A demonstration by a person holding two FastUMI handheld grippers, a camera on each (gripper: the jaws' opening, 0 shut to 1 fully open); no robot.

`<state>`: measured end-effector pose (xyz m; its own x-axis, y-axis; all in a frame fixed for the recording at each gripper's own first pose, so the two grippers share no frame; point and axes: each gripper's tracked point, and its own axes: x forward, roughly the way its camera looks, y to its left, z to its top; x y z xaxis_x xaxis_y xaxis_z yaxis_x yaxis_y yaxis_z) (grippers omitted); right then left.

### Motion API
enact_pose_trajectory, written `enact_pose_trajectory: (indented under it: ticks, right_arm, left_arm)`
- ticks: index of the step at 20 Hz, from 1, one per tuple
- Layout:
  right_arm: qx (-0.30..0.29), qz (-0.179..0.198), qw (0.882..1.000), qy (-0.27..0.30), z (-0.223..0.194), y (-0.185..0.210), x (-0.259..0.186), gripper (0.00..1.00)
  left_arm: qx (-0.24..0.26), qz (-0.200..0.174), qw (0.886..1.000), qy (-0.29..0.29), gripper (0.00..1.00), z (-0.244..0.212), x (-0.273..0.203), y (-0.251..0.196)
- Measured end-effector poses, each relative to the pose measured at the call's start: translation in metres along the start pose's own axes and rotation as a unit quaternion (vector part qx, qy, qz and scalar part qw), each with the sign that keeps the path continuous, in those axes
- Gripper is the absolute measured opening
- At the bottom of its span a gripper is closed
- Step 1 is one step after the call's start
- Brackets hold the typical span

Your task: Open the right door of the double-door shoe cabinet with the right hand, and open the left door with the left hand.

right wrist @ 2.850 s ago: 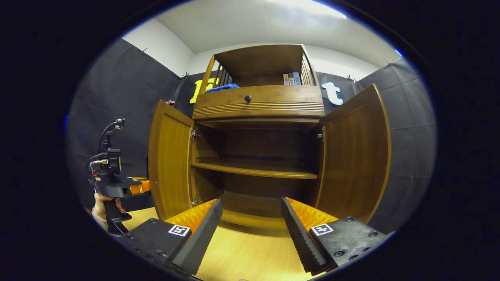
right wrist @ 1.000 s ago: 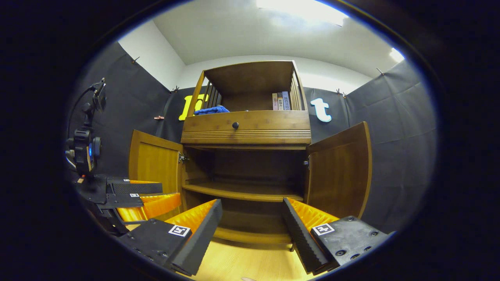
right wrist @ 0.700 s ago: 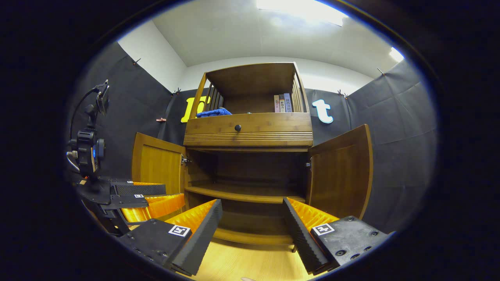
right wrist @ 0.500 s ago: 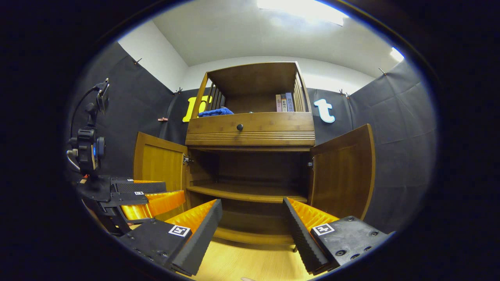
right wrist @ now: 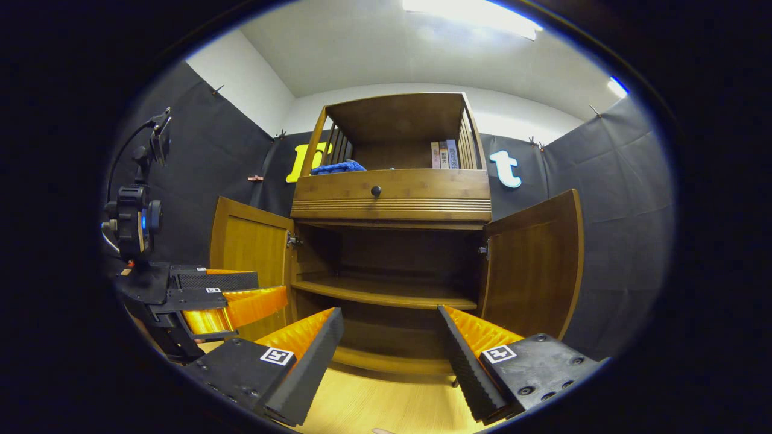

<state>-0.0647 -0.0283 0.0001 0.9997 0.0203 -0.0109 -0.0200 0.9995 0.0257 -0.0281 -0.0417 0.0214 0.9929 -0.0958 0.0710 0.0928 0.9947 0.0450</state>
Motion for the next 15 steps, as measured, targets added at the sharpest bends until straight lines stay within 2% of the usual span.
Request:
enact_pose_trajectory:
  ticks: [5, 8, 15]
  right_arm:
    - [-0.001, 0.002, 1.0, 0.006, -0.0033, 0.0004, 0.0027, 0.97]
    - [0.0, 0.003, 1.0, 0.006, -0.0046, 0.0, 0.0058, 0.95]
    - [0.007, 0.008, 1.0, 0.008, -0.006, 0.0004, 0.006, 0.98]
  left_arm:
    - [-0.001, 0.001, 1.0, -0.003, 0.97, 0.0006, 0.0021, 0.0022]
    - [-0.001, 0.004, 1.0, -0.004, 0.96, 0.0018, 0.0034, 0.0037]
    - [0.002, 0.01, 1.0, -0.001, 0.94, -0.0005, 0.0025, 0.004]
